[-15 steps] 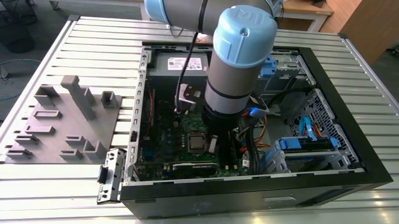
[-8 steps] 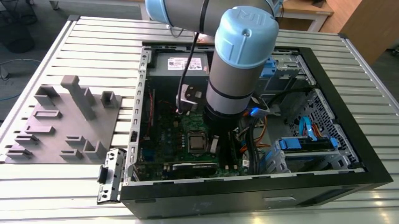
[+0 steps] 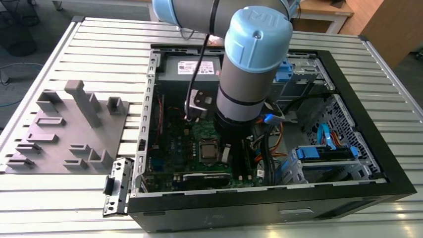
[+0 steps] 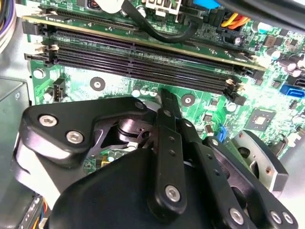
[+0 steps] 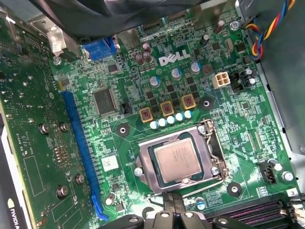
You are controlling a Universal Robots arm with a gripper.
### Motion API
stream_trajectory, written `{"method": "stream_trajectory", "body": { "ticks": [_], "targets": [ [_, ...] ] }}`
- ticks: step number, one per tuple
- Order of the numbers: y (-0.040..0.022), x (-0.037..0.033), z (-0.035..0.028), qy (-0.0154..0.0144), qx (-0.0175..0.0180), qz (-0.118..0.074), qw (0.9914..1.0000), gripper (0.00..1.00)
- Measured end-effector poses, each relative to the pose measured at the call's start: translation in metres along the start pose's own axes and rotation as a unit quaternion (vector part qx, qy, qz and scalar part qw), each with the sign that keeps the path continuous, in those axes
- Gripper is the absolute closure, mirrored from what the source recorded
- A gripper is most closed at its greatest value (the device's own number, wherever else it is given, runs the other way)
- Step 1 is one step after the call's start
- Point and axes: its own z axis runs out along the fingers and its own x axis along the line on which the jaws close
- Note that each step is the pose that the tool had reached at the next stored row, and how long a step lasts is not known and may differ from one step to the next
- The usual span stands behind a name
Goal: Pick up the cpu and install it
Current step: 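Install the first cpu locking lever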
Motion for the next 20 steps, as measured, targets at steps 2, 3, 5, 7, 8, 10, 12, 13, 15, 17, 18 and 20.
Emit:
{"method": "stream_trajectory", "body": {
  "ticks": [2,3,5,7,8,10,12,13,15,17,18,20],
  "targets": [
    [0.0002,0.0001,-0.0016,-0.0002,0.0,0.0,1.0,0.89],
    [0.0003,0.0002,-0.003,-0.0002,0.0,0.0,1.0,0.89],
    [0.0003,0.0003,-0.007,0.0,0.0,0.0,1.0,0.89],
    [0.0003,0.0005,-0.012,0.0002,0.0,0.0,1.0,0.89],
    [0.0003,0.0006,-0.0151,0.0002,0.0,0.0,1.0,0.89],
    [0.0003,0.0008,-0.0219,0.0001,0.0,0.0,1.0,0.89],
    [0.0003,0.001,-0.0277,0.0001,0.0,0.0,1.0,0.89],
    [0.0003,0.0011,-0.0296,0.0002,0.0,0.0,1.0,0.89],
    [0.0003,0.0011,-0.0298,0.0,0.0,0.0,1.0,0.89],
    [0.0003,0.0011,-0.0298,0.0,0.0,0.0,1.0,0.89],
    [0.001,0.0013,-0.0297,0.0001,0.0002,0.0,1.0,0.89],
    [0.0058,0.0025,-0.0294,-0.0009,0.0018,0.0,1.0,0.89]
  ]
}}
